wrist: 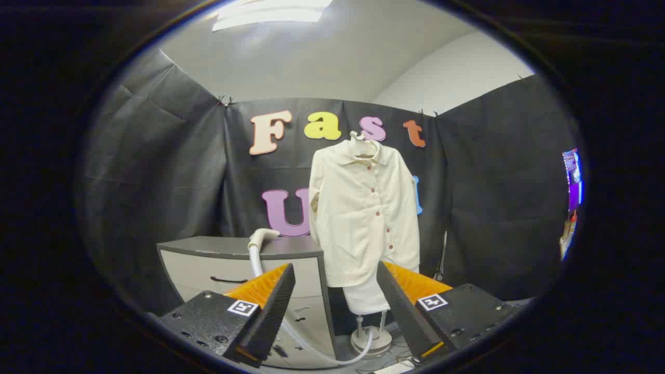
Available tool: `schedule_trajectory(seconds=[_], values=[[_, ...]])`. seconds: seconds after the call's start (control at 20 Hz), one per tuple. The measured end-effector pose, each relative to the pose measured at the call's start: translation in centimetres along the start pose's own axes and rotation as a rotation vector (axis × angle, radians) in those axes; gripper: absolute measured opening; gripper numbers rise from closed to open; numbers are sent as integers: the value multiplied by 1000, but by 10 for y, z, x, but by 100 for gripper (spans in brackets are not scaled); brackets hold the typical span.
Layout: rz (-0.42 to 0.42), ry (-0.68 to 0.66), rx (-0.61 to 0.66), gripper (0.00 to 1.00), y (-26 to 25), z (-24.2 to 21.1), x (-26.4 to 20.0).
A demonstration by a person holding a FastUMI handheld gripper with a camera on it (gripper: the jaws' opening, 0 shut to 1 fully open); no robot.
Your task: Iron the clothes twice with a garment steamer, once on the left side and once on the right side.
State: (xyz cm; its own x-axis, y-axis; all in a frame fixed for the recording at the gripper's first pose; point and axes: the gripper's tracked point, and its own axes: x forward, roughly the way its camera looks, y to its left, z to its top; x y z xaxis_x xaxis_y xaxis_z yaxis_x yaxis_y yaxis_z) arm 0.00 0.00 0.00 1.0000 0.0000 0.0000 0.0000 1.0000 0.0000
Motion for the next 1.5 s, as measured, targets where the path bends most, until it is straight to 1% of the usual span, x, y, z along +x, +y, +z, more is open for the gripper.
schedule_trajectory(seconds=[0.5, 0.8, 1.2, 1.4, 1.5], values=[[9, -10, -5, 96, 0, 0, -2], [21, -3, 2, 96, 5, 2, 5], [18, 39, 15, 96, 13, 3, 45], [14, 62, 41, 95, 23, 8, 76], [27, 84, 56, 96, 32, 10, 94]])
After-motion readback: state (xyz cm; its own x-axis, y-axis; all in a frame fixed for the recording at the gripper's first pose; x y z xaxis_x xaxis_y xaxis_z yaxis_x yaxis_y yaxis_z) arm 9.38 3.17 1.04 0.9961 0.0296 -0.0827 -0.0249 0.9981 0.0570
